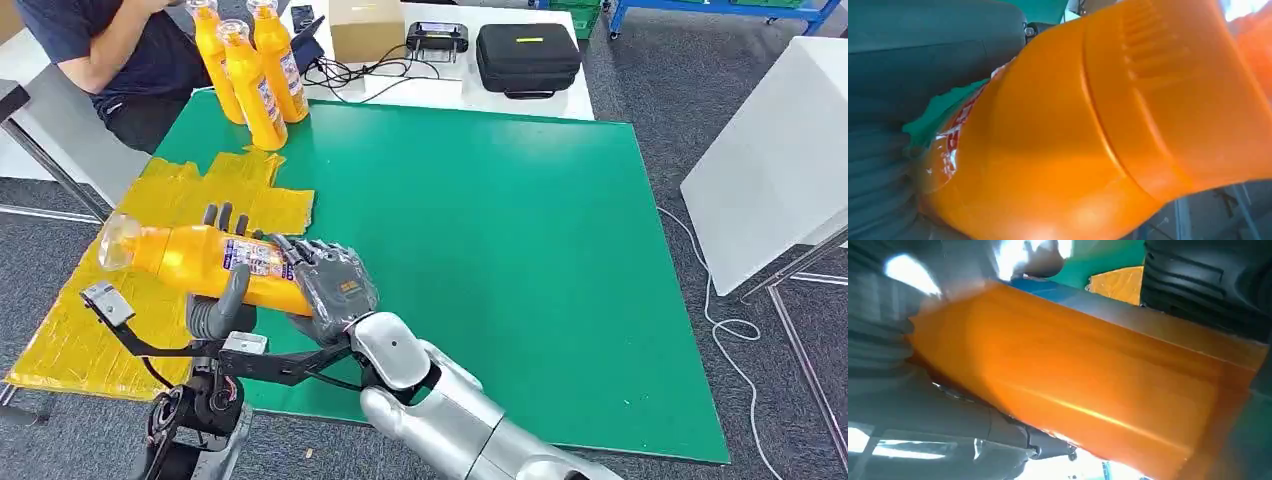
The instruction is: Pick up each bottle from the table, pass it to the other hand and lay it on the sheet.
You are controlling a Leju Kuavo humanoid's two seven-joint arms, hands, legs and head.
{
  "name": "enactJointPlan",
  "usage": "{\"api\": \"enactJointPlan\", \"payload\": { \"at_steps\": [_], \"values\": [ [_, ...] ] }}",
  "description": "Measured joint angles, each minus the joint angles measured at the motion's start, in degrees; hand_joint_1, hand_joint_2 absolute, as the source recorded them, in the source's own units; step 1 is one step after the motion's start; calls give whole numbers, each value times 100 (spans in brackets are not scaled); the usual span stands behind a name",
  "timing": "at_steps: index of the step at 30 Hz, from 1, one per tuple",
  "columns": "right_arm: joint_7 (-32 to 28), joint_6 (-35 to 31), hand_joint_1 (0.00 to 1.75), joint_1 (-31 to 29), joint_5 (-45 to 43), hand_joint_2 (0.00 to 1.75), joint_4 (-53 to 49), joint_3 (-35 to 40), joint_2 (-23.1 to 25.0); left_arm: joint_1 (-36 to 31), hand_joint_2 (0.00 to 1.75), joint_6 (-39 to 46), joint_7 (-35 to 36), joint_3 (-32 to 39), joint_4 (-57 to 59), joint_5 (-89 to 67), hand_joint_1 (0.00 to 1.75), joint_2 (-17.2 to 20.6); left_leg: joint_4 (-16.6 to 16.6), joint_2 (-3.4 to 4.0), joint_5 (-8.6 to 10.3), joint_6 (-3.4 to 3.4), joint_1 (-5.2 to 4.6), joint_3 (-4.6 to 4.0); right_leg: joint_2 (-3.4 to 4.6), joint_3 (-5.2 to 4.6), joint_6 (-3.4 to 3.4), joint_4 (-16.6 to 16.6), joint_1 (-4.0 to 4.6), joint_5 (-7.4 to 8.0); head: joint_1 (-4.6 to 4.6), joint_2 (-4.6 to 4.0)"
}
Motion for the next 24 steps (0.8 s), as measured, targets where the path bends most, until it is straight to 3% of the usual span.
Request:
{"api": "enactJointPlan", "payload": {
  "at_steps": [24],
  "values": [
    [-35, 181, 175, 65, -153, 175, -31, -137, 26, 216, 175, 345, -299, 92, -183, -175, 175, -94, 0, 0, 0, 0, 0, -1, 0, -2, 0, 0, 0, 0, 2, 0]
  ]
}}
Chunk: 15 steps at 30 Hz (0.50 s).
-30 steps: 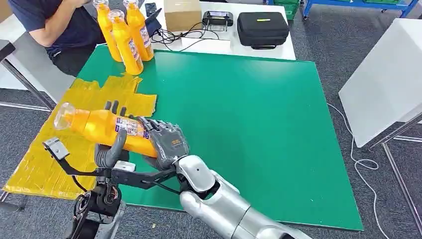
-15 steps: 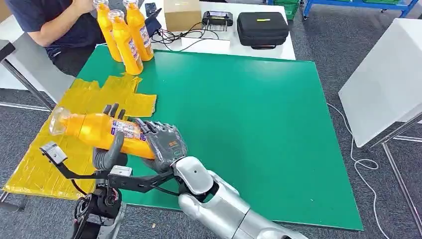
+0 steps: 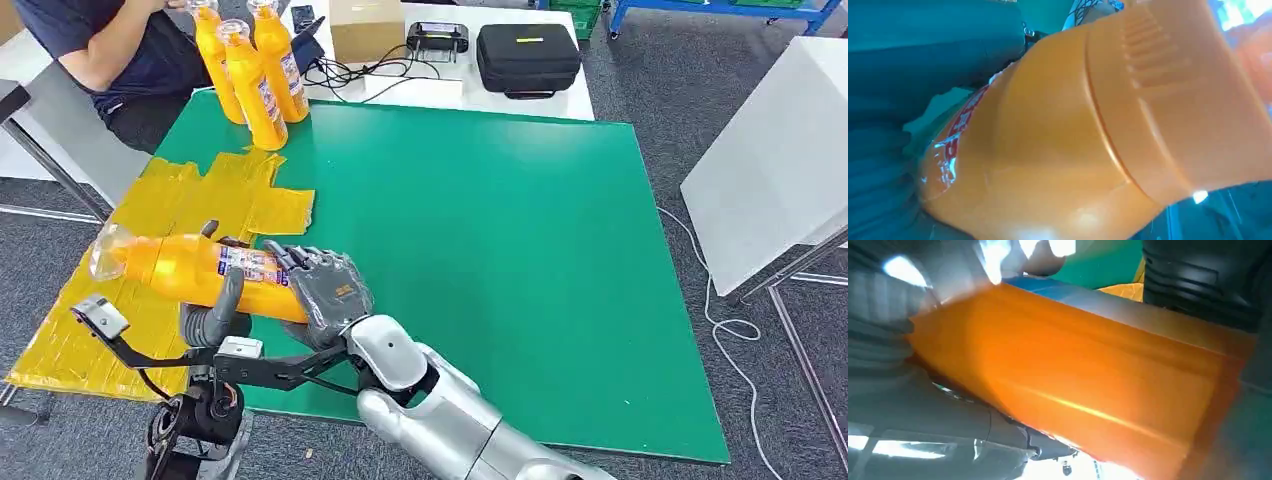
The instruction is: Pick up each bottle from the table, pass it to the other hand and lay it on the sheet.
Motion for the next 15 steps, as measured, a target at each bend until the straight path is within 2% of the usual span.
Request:
{"api": "enactJointPlan", "payload": {
  "at_steps": [1, 2, 8, 9, 15],
  "values": [
    [-11, 0, 175, 12, 9, 175, -2, -29, 0, 33, 175, 4, 0, 0, -31, -4, 175, 0, 0, 0, 0, 0, 0, 0, 0, 0, 0, 0, 0, 0, -2, -2],
    [-18, 2, 127, 25, 13, 175, -2, -46, -2, 51, 175, 7, 0, 2, -51, -9, 175, 0, 0, 0, 0, 0, 0, 0, 0, 0, 0, 0, 0, 0, -2, -2],
    [-53, 50, 127, 58, -15, 175, -72, -239, -96, 125, 175, 59, -11, 13, -96, -41, 175, 20, 0, -3, 0, 0, 0, 0, -2, 2, 0, 0, 0, 0, 0, -2],
    [-72, 81, 0, 65, -28, 0, -98, -267, -116, 129, 175, 59, -15, 13, -96, -43, 175, 28, 0, -2, 0, 0, 0, 0, -1, 2, 0, 0, 0, 0, 0, -2],
    [103, 151, 0, 145, 125, 0, -260, -464, -267, 156, 175, 61, -103, 33, -109, -65, 175, 94, 0, -6, 0, 0, 0, 0, -4, 3, 0, 0, 0, 0, -2, -2]
  ]
}}
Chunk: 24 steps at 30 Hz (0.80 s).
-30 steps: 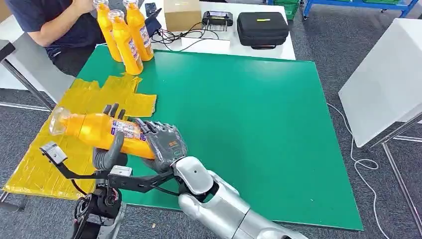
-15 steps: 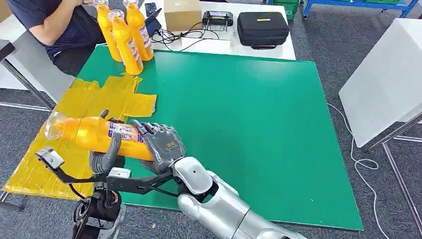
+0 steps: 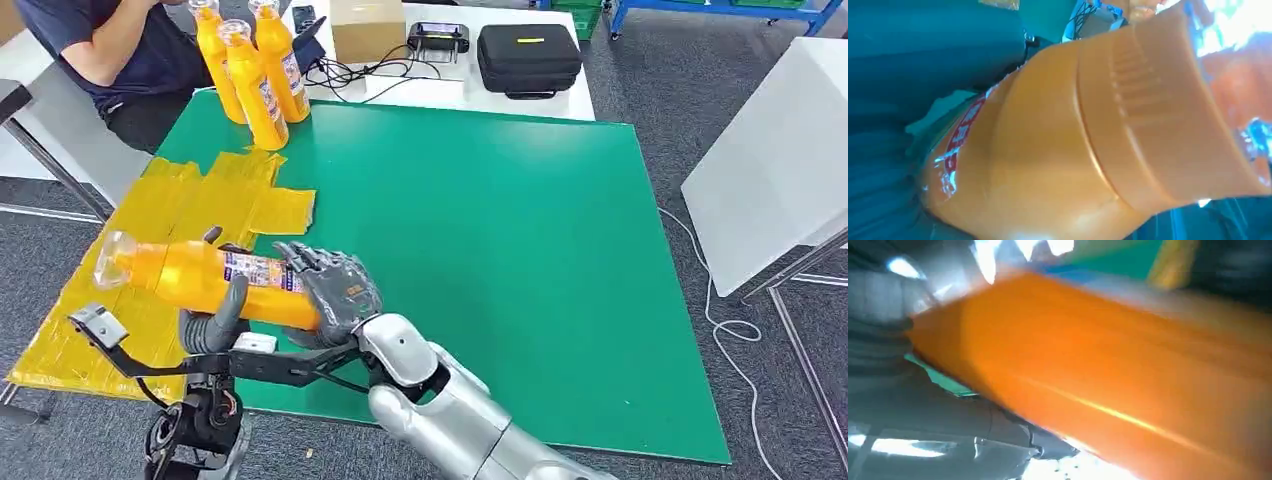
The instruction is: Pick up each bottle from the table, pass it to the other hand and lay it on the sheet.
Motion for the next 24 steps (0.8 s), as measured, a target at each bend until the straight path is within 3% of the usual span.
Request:
{"api": "enactJointPlan", "payload": {
  "at_steps": [5, 14, 20, 24],
  "values": [
    [-121, 289, 0, 546, 258, 0, -726, -759, -439, 164, 175, -196, -174, 57, -74, 96, 175, 107, 1, -4, -1, 1, -3, -1, -4, 1, 1, -2, -3, 0, 2, 2],
    [-759, 168, 0, 2438, 2, 0, -2573, -3050, -1338, 883, 175, -269, -437, 280, -188, -31, 175, 291, 0, -12, -14, 13, -14, -9, -13, -3, 3, -9, -12, -4, 2, 0],
    [-1041, 70, 0, 3163, -383, 0, -3397, -3740, -1814, 772, 175, 1612, -1379, 562, -188, -1834, 175, 315, 0, -9, -15, 13, -14, -5, -11, -1, 5, -9, -11, -2, 0, 0],
    [-1062, 63, 0, 3334, -415, 0, -3604, -3862, -1960, 656, 175, 1742, -1390, 691, -188, -1923, 175, 326, 0, -5, -12, 12, -11, 2, -9, 5, 4, -8, -8, -1, 2, 0]
  ]
}}
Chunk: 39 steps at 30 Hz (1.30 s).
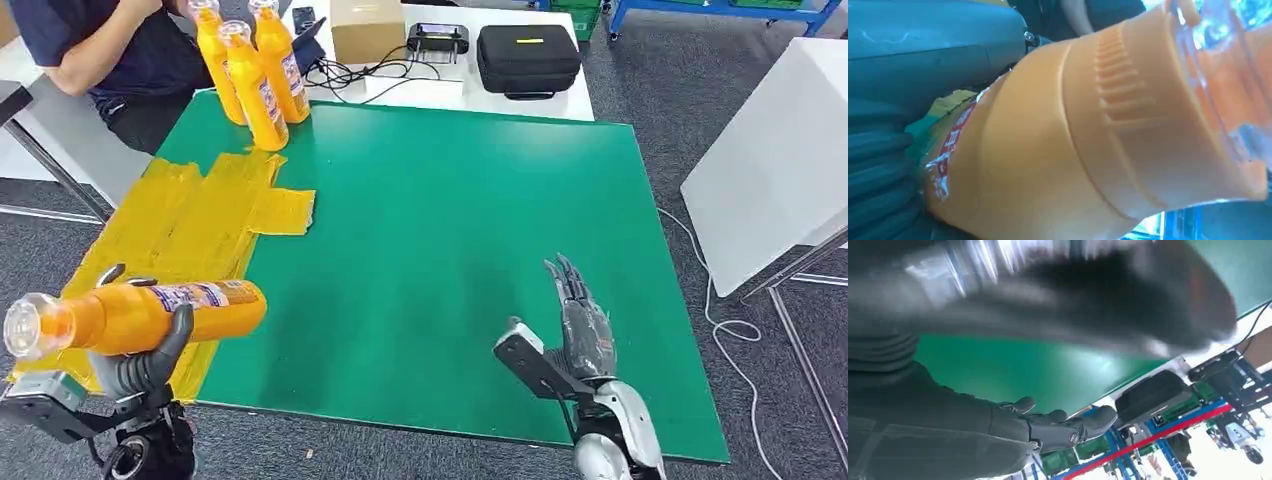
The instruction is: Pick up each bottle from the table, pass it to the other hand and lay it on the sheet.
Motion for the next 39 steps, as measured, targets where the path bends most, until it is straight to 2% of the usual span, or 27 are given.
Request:
{"api": "enactJointPlan", "payload": {
  "at_steps": [4, 8, 9, 13, 19, 24, 27, 36, 39],
  "values": [
    [-2, -9, 0, 54, -15, 0, -109, -26, -81, -20, 175, 154, -31, 39, 0, -140, 175, -7, 0, 4, 0, 0, -1, 0, 5, 1, 0, 0, -1, 0, -2, 0],
    [-127, -120, 0, 56, -386, 0, -116, -2, -253, -203, 175, 2114, -192, 59, -157, -2116, 175, 4, 0, -4, 1, 1, -2, -2, 0, 0, 0, 0, -4, 0, -2, 0],
    [-159, -149, 0, 51, -472, 0, -105, 15, -310, -303, 175, 2298, -197, 109, -179, -2711, 175, -2, 1, -11, 2, 3, -2, -1, -7, 1, 0, -1, -4, 0, -7, 2],
    [-232, -155, 0, -54, -750, 0, 5, 53, -494, -1029, 175, 2350, -210, 280, 7, -5029, 175, -206, 1, -25, 13, 17, -6, -2, -21, 7, 4, -1, -7, 3, 0, 0],
    [-278, -94, 0, -205, -1060, 0, 118, 138, -715, -2060, 175, 2361, -100, 701, 1011, -7734, 175, -909, 2, -20, 23, 29, -15, -2, -16, 8, 28, 0, -15, 22, -2, 0],
    [-376, -35, 0, -227, -1259, 0, 241, 96, -927, -2532, 175, 2363, 762, 806, 1762, -8836, 175, -1180, 5, -20, 24, 30, -18, -2, -16, 5, 32, 0, -19, 24, -4, 2],
    [-400, 35, 0, -221, -1237, 0, 280, 37, -959, -2776, 175, 2363, 1832, 636, 2237, -9500, 175, -1171, 6, -20, 24, 30, -18, -4, -16, 5, 32, 0, -19, 24, -4, 2],
    [-463, 166, 0, -128, -1211, 0, 341, -20, -1067, -3478, 175, 2367, 3859, -158, 3782, -10019, 175, -738, 4, -14, 24, 30, -18, -6, -7, 2, 31, 1, -18, 24, -2, 0],
    [-516, 205, 0, -105, -1250, 0, 383, -20, -1143, -3577, 175, 2371, 4065, -300, 4134, -10015, 175, -537, 5, -3, 24, 30, -18, -6, -1, 0, 32, 1, -19, 24, -7, 0]
  ]
}}
